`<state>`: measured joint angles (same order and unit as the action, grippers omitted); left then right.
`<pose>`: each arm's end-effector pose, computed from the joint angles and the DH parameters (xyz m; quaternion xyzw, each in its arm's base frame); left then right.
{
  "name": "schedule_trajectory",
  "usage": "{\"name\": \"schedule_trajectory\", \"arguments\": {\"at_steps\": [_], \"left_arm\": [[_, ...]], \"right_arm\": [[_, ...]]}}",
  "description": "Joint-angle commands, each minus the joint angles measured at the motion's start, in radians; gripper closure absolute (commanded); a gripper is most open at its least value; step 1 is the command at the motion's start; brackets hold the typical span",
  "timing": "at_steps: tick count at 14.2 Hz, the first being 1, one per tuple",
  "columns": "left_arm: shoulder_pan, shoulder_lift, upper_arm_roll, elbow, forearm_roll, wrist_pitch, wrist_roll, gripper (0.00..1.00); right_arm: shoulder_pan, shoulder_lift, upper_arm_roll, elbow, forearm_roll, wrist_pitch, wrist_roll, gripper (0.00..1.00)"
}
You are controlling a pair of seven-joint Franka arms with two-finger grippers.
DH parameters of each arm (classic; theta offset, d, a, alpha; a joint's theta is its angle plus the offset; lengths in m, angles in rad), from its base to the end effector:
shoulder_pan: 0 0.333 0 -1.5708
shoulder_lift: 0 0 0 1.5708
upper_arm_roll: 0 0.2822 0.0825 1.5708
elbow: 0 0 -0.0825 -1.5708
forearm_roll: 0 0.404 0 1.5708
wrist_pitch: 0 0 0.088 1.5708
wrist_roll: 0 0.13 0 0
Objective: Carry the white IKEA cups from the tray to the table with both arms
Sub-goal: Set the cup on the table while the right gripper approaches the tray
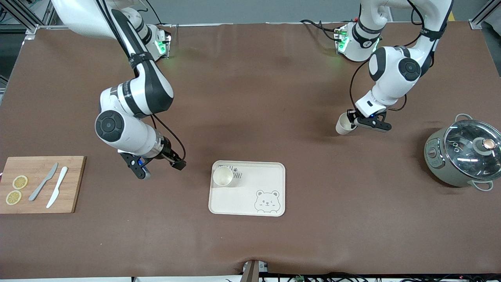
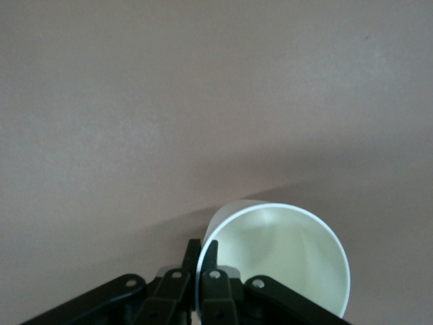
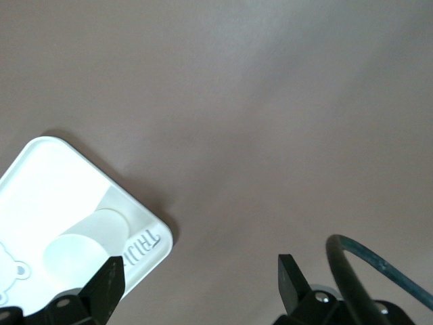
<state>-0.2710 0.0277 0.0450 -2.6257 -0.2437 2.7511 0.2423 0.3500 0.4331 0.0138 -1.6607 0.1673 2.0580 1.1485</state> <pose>0.4423 -0.0936 0.1735 0.9899 -0.1231 0.0490 0.0507 0.6205 0.2487 0.2921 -0.9047 0.4188 0.0652 0.0430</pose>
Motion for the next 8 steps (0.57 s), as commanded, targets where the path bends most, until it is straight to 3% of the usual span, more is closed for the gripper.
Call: {"name": "schedule_trajectory", "arguments": {"at_steps": [1, 8], "left_arm": [[0.024, -0.026, -0.004, -0.039, -0.025, 0.024, 0.052, 1.00], [0.032, 0.017, -0.004, -0.037, -0.026, 0.071, 0.069, 1.00]], "right_arm": [[0.027, 0.058, 0.012, 0.051, 0.014, 0.050, 0.124, 0.00], [0.104, 0.180, 0.012, 0.140, -0.014, 0.089, 0.301, 0.00]]}}
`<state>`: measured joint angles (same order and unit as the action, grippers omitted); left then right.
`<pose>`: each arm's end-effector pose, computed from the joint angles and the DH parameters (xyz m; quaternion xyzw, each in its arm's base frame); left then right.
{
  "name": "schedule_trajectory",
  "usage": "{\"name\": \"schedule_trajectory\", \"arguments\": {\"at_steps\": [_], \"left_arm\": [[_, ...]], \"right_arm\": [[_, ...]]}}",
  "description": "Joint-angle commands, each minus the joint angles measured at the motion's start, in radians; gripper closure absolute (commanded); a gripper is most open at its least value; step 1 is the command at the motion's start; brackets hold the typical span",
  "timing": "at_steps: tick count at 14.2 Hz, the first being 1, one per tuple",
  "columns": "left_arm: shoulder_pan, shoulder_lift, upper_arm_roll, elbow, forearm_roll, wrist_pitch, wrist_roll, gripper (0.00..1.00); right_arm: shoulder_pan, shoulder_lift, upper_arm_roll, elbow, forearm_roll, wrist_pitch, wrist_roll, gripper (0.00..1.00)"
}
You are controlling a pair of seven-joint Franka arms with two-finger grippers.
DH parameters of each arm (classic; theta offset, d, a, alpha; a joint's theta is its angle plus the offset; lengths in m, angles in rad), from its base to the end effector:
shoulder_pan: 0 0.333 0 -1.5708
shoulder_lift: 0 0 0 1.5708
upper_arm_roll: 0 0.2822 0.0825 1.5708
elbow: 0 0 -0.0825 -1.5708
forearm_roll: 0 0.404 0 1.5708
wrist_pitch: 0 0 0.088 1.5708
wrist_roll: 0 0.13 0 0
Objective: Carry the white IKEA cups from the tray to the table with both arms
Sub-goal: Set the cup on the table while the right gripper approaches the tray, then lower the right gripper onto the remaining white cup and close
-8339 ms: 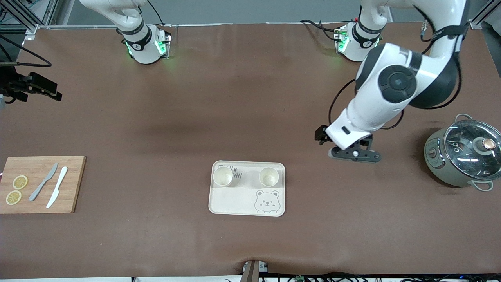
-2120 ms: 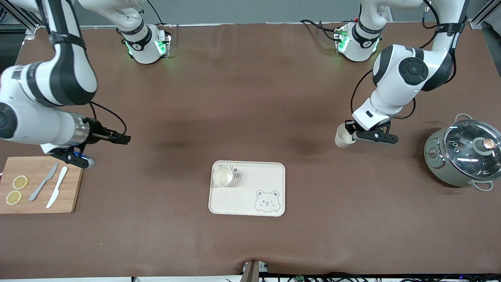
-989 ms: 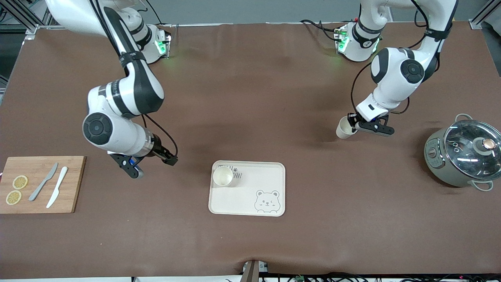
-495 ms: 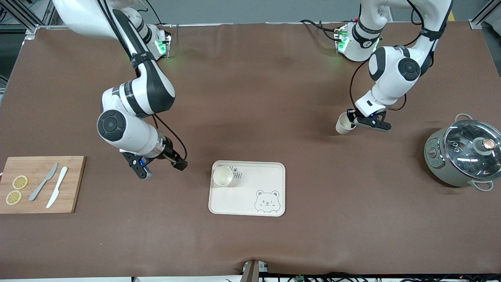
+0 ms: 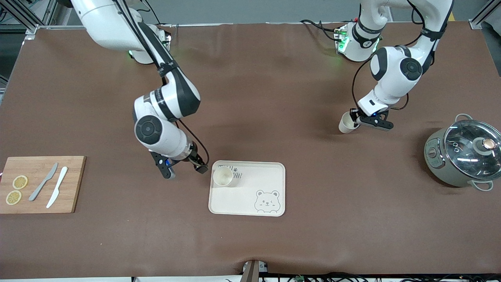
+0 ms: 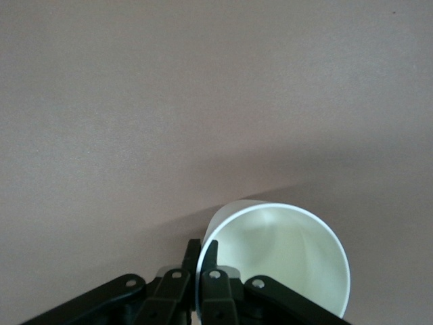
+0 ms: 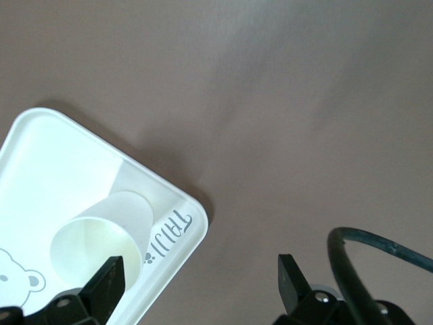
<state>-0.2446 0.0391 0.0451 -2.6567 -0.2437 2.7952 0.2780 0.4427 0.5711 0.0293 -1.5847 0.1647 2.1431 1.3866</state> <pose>0.4347 -0.0781 0.1617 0.9898 -0.1256 0.0512 0.0440 0.6118 0.3217 0.2414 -0.8727 0.4821 0.0653 0.0408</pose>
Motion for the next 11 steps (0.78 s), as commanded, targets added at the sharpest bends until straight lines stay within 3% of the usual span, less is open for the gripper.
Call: {"name": "schedule_trajectory", "arguments": {"at_steps": [1, 11], "left_arm": [[0.004, 0.007, -0.004, -0.006, -0.034, 0.027, 0.033, 1.00], [-0.005, 0.082, -0.019, 0.014, -0.062, 0.106, 0.035, 1.00]], "right_arm": [[0.022, 0.061, -0.003, 0.078, -0.013, 0.021, 0.092, 0.00], [0.057, 0.133, -0.005, 0.115, -0.051, 0.080, 0.181, 0.01]]}}
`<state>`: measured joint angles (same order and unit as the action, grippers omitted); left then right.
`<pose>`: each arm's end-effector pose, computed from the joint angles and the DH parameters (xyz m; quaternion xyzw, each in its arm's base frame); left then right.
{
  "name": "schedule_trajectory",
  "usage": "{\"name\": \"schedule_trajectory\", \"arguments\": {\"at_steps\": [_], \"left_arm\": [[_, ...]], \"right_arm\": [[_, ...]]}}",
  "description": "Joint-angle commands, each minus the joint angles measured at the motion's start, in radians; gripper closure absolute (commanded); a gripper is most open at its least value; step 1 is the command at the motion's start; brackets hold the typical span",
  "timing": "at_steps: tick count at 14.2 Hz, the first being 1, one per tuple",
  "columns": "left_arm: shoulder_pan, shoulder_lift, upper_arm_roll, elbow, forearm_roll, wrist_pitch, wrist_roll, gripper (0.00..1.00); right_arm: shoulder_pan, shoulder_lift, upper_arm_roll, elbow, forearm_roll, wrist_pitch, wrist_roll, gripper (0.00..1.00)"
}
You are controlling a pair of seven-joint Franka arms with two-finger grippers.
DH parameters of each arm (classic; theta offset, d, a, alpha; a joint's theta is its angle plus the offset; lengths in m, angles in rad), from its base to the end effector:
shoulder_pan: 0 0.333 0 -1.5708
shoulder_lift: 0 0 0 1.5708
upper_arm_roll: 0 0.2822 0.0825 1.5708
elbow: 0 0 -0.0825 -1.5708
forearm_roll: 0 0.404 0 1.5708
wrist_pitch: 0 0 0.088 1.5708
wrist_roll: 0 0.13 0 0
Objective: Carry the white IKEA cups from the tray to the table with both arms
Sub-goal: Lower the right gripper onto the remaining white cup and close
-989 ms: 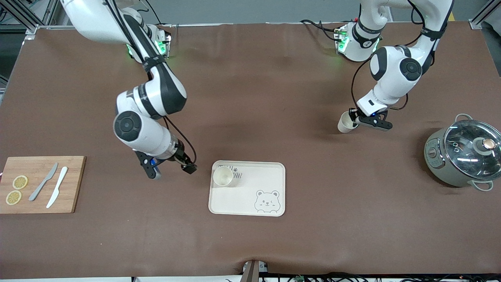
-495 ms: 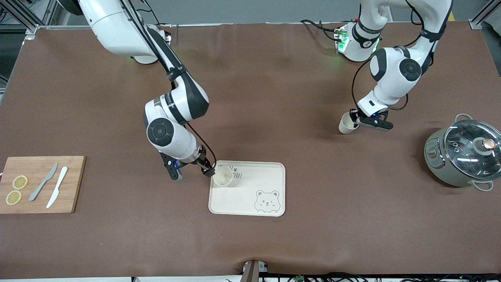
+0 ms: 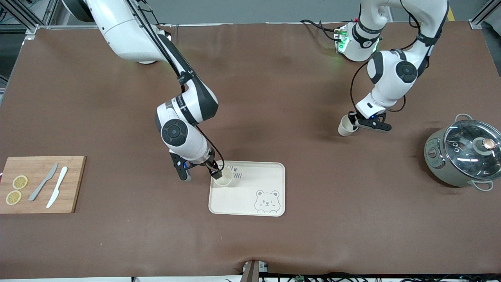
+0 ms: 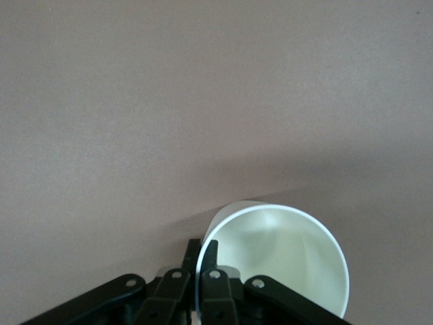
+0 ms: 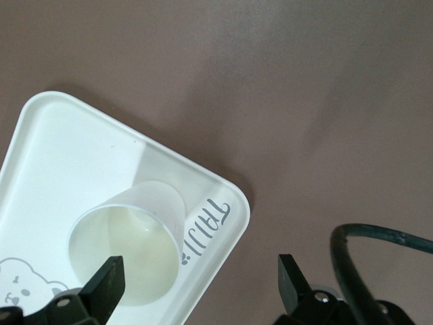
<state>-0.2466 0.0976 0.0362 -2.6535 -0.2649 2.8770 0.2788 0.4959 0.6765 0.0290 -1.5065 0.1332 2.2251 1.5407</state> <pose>0.4348 -0.0786 0.1451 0.9901 -0.1185 0.0640 0.0386 0.6147 0.3609 0.2112 -0.8503 0.5222 0.0431 0.0501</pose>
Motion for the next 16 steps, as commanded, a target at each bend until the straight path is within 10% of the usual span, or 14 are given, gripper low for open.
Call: {"name": "schedule_trajectory", "arguments": {"at_steps": [1, 2, 4, 16], "left_arm": [[-0.005, 0.022, -0.010, 0.010, -0.040, 0.024, 0.036, 1.00], [-0.005, 0.022, -0.018, 0.013, -0.042, 0.024, 0.036, 0.98], [-0.005, 0.022, -0.027, 0.018, -0.045, 0.024, 0.037, 0.48], [0.012, 0.005, -0.025, 0.033, -0.046, 0.013, 0.053, 0.08]], "right_arm": [[0.006, 0.034, -0.003, 0.037, -0.020, 0.002, 0.027, 0.08], [0.006, 0.034, -0.003, 0.038, -0.018, 0.010, 0.029, 0.10], [0.009, 0.043, -0.003, 0.040, -0.015, 0.034, 0.039, 0.11], [0.026, 0.078, -0.003, 0.043, -0.017, 0.099, 0.087, 0.82]]}}
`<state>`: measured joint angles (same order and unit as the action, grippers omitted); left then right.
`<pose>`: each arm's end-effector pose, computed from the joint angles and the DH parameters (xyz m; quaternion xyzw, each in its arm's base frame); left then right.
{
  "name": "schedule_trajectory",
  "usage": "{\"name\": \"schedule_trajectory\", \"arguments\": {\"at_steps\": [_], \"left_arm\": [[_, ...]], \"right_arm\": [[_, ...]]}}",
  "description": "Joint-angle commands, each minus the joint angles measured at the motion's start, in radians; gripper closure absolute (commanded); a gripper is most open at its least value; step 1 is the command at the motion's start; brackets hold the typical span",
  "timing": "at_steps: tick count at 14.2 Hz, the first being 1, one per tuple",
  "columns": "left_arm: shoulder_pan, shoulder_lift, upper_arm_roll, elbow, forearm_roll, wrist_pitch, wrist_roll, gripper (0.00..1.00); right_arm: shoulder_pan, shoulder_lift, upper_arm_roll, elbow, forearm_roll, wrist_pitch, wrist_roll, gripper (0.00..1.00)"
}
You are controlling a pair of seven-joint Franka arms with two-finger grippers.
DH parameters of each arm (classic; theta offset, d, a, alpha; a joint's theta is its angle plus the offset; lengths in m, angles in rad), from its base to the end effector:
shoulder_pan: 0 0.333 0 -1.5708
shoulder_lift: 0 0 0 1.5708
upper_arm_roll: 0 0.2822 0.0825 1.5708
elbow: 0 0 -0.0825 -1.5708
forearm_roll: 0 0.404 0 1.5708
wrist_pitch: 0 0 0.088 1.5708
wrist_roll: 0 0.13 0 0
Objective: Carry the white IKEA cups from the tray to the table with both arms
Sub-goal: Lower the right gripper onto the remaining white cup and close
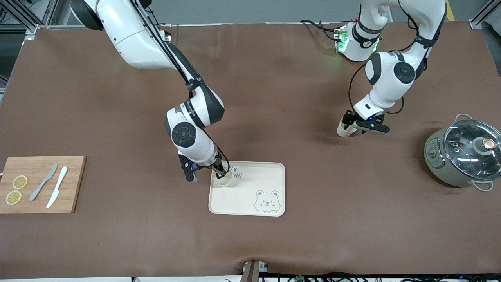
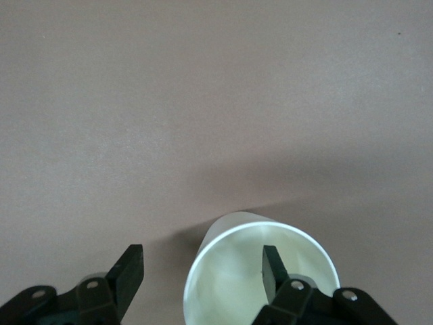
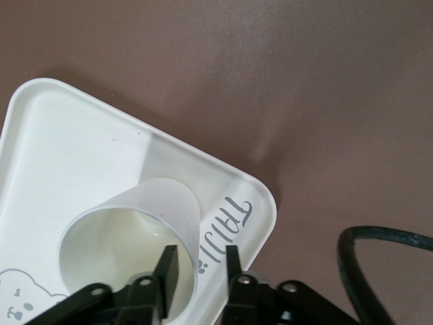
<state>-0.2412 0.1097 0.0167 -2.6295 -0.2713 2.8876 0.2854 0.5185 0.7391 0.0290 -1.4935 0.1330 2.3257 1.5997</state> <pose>0.4434 -0.0865 0.1488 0.9884 -0.1254 0.0748 0.0404 0.6141 0.3768 0.1821 -0.8375 0.5412 0.0307 0.0694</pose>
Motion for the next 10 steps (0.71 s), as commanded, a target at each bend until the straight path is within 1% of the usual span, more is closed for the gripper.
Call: {"name": "schedule_trajectory", "arguments": {"at_steps": [1, 2, 3, 6, 8, 10], "left_arm": [[0.006, -0.007, -0.006, 0.014, -0.040, 0.002, 0.046, 0.00], [0.008, -0.007, -0.004, 0.017, -0.040, 0.001, 0.046, 0.00], [0.008, -0.007, -0.004, 0.026, -0.040, -0.001, 0.043, 0.00], [0.008, -0.015, -0.004, 0.065, -0.040, -0.059, 0.035, 0.00], [0.006, -0.033, -0.003, 0.094, -0.040, -0.115, 0.028, 0.00], [0.006, -0.041, -0.003, 0.130, -0.040, -0.172, 0.011, 0.00]], "right_arm": [[-0.002, 0.016, -0.003, 0.032, -0.016, -0.002, 0.025, 0.90], [-0.002, 0.016, -0.003, 0.038, -0.015, -0.003, 0.023, 0.93], [-0.003, 0.016, -0.003, 0.039, -0.015, -0.003, 0.016, 1.00], [-0.021, 0.010, -0.001, 0.070, -0.004, -0.017, 0.008, 1.00], [-0.025, 0.003, -0.001, 0.071, -0.009, -0.025, -0.015, 1.00], [-0.041, -0.018, -0.001, 0.071, -0.009, -0.119, -0.087, 1.00]]}}
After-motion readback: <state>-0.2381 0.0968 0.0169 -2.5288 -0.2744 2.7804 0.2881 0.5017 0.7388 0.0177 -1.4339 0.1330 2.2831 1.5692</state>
